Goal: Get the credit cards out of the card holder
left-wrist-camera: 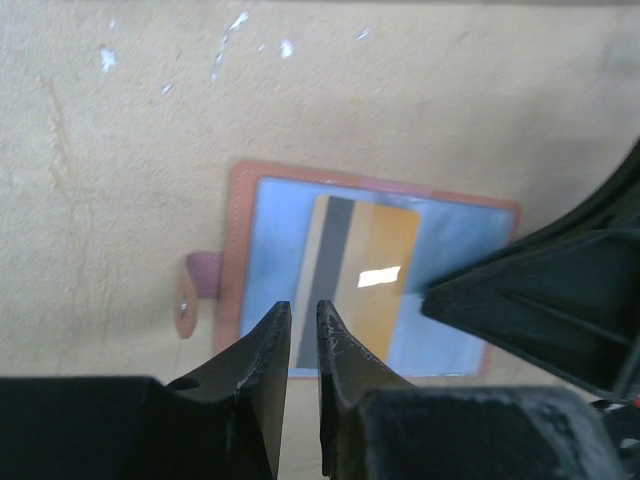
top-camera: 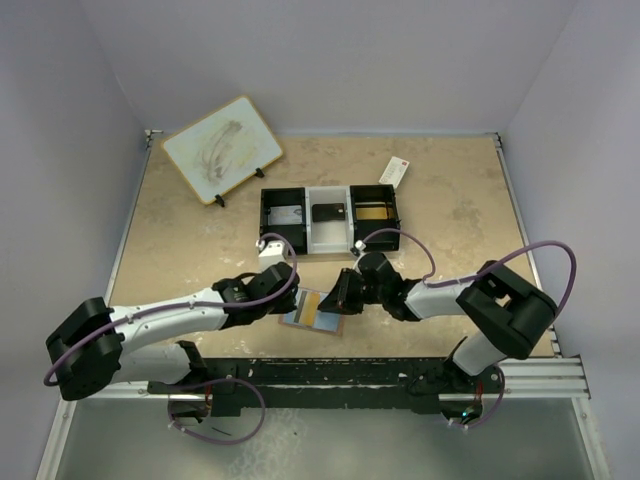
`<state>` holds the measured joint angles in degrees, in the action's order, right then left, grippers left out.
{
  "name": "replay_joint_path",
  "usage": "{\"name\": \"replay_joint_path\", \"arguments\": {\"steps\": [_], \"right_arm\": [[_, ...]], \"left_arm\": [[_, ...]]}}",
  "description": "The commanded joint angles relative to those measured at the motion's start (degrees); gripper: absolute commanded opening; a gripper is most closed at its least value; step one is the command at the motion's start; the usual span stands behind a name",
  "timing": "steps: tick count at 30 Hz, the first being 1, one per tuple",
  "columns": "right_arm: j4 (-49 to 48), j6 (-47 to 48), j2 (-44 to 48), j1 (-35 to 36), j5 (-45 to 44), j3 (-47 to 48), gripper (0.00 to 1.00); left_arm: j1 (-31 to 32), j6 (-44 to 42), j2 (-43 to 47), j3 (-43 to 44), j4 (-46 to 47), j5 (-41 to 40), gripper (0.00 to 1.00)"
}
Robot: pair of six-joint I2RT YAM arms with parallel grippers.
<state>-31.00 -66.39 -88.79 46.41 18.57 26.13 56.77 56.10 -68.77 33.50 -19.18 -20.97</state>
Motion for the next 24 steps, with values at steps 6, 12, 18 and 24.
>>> {"name": "replay_joint_path", "arguments": {"steps": [6, 12, 18, 24], "right_arm": [[-7.17, -0.39, -2.63, -0.22, -0.25, 0.34, 0.28], [-9.27, -2.92, -5.15, -0.19, -0.37, -1.16, 0.31], [-12.42, -5.08, -6.83, -0.10, -0.23, -2.28, 0.34], [-19.65, -6.94, -9.29, 0.39, 2.08, -2.17, 0.35]], "left_arm": [[0.06, -4.16, -4.35, 5.27, 4.87, 1.46, 0.13], [0.00, -2.59, -7.76, 2.44, 5.78, 2.00, 0.10], [0.00, 1.17, -8.66, -0.44, 4.36, 1.56, 0.07], [0.09, 1.84, -6.97, -2.36, 3.74, 1.74, 0.06]]}}
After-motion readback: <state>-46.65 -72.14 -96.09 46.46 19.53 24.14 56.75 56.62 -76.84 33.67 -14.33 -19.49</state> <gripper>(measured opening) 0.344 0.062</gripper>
